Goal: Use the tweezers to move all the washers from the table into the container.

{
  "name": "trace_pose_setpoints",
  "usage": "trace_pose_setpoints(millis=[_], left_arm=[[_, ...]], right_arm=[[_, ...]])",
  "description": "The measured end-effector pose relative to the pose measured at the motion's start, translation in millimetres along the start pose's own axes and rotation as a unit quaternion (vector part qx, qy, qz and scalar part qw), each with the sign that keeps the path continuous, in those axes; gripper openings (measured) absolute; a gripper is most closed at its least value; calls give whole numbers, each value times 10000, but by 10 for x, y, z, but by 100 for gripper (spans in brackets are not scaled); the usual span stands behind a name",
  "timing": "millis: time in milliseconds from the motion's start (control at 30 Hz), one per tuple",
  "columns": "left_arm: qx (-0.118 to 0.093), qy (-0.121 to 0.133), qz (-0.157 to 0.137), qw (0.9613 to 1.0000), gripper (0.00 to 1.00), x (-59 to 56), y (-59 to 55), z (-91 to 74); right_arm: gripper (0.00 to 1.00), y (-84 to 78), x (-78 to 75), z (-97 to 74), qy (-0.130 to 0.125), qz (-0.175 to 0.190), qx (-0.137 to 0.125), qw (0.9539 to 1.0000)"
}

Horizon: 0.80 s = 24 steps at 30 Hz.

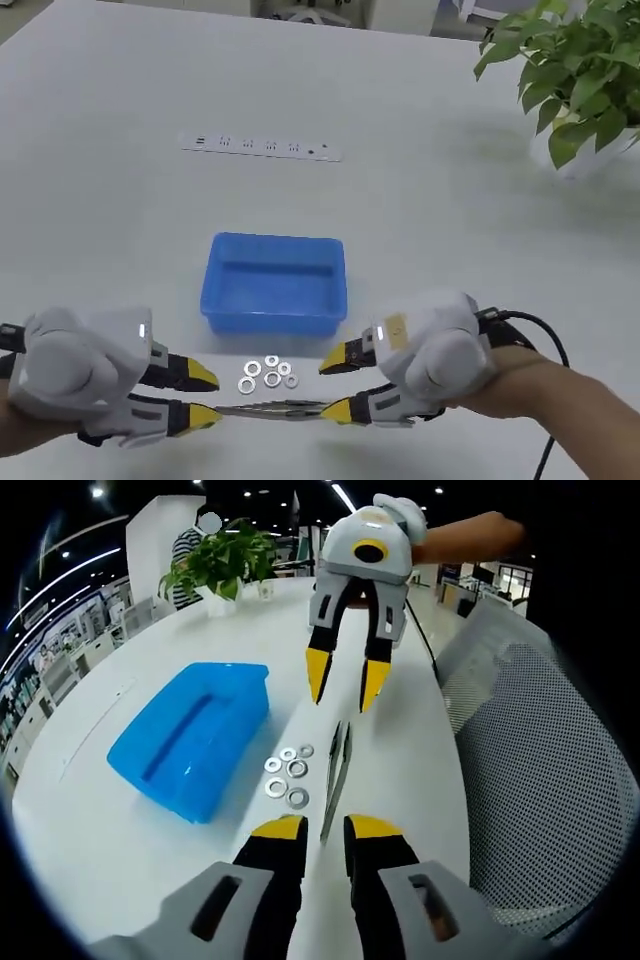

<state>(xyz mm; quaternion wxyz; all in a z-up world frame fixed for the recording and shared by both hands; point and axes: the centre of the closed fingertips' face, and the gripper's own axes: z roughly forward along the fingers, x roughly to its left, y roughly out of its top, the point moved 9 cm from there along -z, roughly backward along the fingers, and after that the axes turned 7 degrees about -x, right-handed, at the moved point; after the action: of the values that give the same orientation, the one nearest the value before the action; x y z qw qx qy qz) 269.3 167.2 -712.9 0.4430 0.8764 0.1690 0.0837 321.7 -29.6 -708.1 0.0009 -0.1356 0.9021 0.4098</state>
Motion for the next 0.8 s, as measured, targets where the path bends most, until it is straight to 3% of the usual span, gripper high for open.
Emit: trace_pose_setpoints(millis=[433, 600, 800], left_arm=[[678, -181, 396, 9967, 10, 58, -116, 168], [782, -233, 431, 9957, 9, 52, -127, 203], [745, -245, 424, 9960, 7, 56, -105, 212]], right_arm=[[19, -2, 11, 212, 266, -127, 356, 9989], [17, -13, 23, 264, 299, -146, 438, 9985], [13, -22, 23, 308, 297, -121, 493, 9983]])
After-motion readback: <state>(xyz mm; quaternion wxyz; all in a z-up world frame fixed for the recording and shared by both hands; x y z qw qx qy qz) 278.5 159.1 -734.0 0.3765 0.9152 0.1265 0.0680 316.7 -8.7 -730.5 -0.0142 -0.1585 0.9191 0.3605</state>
